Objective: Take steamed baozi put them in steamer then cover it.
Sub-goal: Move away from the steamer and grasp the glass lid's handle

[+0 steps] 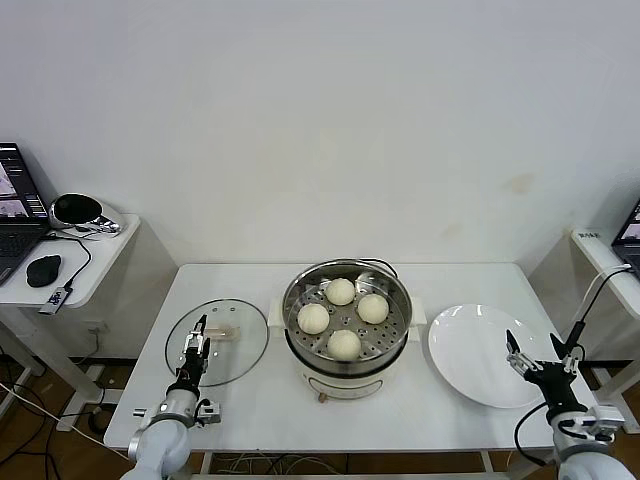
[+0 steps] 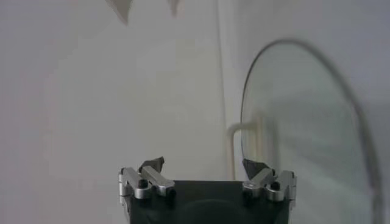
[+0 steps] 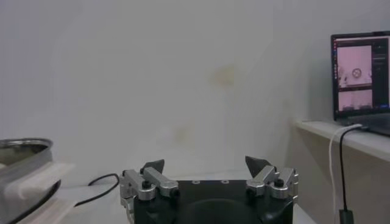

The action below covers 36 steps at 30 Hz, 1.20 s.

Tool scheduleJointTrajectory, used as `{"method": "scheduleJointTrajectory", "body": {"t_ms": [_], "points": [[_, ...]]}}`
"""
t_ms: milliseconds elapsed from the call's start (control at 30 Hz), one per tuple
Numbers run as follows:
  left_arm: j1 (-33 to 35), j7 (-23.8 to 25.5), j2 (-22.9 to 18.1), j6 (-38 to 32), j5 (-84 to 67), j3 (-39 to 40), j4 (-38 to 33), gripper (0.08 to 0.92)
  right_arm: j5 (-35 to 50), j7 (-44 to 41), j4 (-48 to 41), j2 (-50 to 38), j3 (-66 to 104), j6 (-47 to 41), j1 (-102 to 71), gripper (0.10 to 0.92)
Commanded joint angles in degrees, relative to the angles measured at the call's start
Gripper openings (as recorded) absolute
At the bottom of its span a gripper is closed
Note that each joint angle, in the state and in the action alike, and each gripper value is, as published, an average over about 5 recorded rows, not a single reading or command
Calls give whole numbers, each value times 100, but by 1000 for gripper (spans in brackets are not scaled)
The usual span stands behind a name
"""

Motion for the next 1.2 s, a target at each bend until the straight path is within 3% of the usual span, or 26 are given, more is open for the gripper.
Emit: {"method": "scheduleJointTrajectory", "body": {"t_ms": [33,933,1200], "points": [[-349,153,-13,74,87,51,495,823,-80,8,-49,41,-41,18,8,823],[-814,486,-200,379,-172,178,505,823,-203,-10,-393,61,-246,137,95,823],[-1222,309,-296,503,-261,189,1048,823,-228,-10,-497,84,-311,139,178,823]]}}
